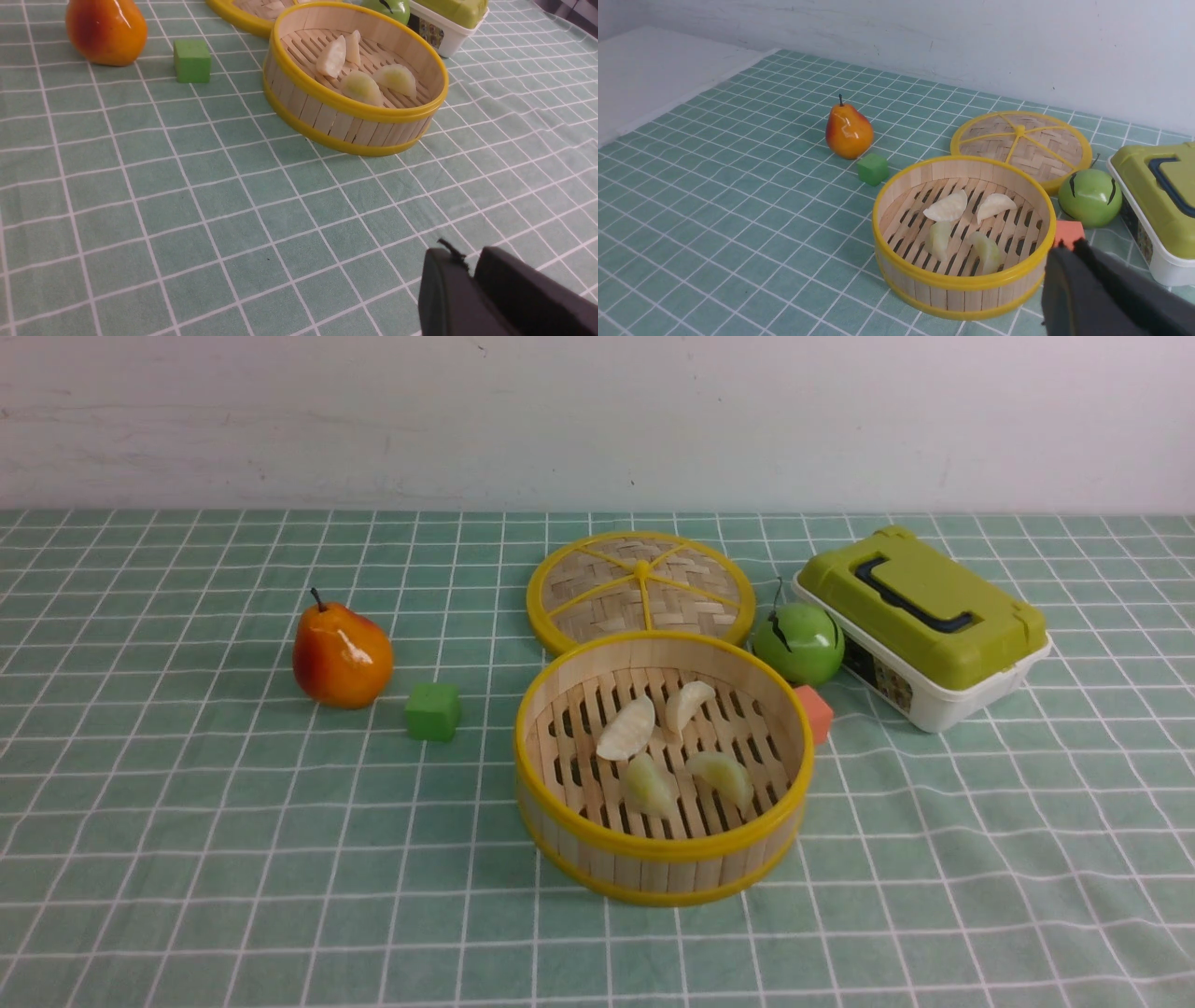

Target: Put the dumplings into the steamer on the table with the blue tablecloth.

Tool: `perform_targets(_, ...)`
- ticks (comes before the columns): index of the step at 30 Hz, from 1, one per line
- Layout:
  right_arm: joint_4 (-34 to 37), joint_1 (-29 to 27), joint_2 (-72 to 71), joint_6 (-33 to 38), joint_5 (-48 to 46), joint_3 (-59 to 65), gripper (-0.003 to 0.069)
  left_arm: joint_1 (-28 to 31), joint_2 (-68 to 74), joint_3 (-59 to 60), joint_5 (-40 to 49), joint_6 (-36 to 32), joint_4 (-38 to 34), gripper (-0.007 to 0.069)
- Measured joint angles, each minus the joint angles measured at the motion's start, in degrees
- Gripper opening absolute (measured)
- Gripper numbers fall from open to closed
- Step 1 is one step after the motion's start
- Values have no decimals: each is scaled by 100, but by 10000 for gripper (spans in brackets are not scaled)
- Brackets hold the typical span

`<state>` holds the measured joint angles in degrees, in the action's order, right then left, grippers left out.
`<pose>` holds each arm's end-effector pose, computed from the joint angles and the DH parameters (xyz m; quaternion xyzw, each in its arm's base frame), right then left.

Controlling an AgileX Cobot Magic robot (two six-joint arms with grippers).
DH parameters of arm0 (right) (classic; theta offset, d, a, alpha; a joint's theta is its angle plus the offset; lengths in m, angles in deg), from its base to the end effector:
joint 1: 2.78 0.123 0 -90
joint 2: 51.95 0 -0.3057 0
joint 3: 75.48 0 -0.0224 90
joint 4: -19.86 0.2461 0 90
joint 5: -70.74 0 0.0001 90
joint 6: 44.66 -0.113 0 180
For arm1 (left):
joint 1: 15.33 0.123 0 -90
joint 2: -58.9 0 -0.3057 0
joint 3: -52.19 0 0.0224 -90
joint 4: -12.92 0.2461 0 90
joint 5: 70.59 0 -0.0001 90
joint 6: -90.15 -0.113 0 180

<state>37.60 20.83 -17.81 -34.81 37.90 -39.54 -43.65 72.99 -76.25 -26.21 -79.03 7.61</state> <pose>0.0657 0.0491 0.3769 -0.1753 0.7543 0.2188 0.5937 0.0181 -0.0180 0.2808 0.1161 0.8102 -0.2347 0.5244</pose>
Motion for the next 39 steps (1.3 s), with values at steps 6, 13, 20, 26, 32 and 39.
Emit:
perform_targets(6,-81,0,-106,0,98,139,-5,0,0,0,0,5,0,91)
perform_targets(13,-656,-381,-1102,-195,1023,1437,-5,0,0,0,-5,4,0,99)
perform_targets(20,-1293,-1728,-2575,-986,1480,3248,-5,0,0,0,-5,4,5,112)
perform_targets(26,-1843,-2200,-2749,-1866,1455,4144,-5,0,0,0,-5,4,5,117)
perform_targets(32,-2118,-2200,-2749,-2209,1318,4325,-5,0,0,0,-5,4,5,124)
perform_targets(39,-2146,-2200,-2749,-2221,1117,4288,-21,0,0,0,-5,4,5,130)
